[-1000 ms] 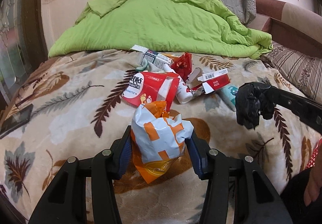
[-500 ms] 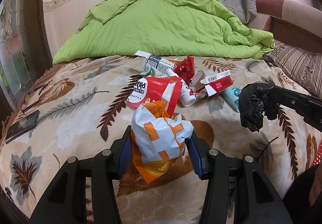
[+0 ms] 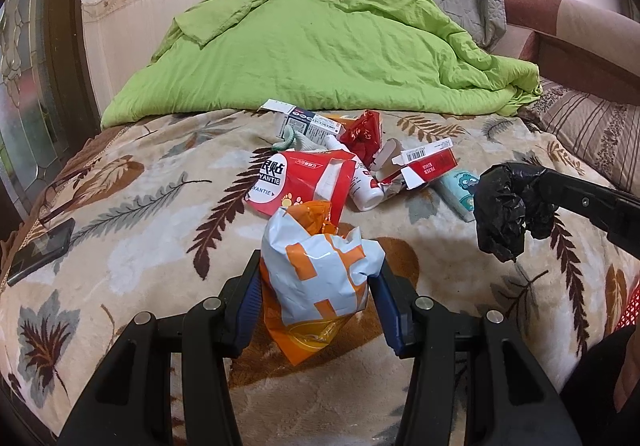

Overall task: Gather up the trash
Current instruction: 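Lift the snack bag with the left tool while the right tool lifts the black bag, then carry both bags over the red wastebasket and open both tools to drop them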

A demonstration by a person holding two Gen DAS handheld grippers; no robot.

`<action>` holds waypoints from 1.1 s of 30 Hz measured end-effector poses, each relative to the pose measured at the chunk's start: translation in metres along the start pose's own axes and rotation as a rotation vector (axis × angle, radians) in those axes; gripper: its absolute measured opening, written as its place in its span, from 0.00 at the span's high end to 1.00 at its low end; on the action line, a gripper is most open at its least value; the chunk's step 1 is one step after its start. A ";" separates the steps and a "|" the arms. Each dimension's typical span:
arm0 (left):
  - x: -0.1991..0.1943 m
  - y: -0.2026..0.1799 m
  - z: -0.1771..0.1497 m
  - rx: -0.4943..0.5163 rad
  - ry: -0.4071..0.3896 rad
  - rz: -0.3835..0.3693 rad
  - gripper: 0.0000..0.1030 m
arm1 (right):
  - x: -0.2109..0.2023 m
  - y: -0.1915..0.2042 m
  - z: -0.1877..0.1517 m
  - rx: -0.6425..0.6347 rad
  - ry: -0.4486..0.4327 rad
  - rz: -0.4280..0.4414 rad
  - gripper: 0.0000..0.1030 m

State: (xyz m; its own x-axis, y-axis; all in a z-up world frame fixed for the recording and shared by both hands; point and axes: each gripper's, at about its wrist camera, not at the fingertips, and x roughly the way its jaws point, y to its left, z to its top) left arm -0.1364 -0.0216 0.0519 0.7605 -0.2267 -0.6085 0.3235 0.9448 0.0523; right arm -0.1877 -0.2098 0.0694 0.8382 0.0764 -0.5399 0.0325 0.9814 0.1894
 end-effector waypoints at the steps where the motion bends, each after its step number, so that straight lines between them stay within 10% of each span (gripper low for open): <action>1: 0.000 -0.002 0.000 0.001 -0.002 0.000 0.52 | -0.001 0.000 0.000 0.003 0.000 0.000 0.80; 22: -0.043 -0.034 0.001 0.064 -0.035 -0.099 0.52 | -0.063 -0.023 -0.019 0.110 -0.023 -0.005 0.80; 33: -0.089 -0.099 0.017 0.161 -0.060 -0.338 0.52 | -0.160 -0.089 -0.027 0.238 -0.115 -0.100 0.80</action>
State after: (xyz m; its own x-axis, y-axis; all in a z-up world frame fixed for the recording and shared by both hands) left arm -0.2261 -0.0988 0.1142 0.6259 -0.5369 -0.5656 0.6422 0.7663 -0.0168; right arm -0.3397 -0.3049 0.1167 0.8801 -0.0530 -0.4718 0.2343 0.9128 0.3345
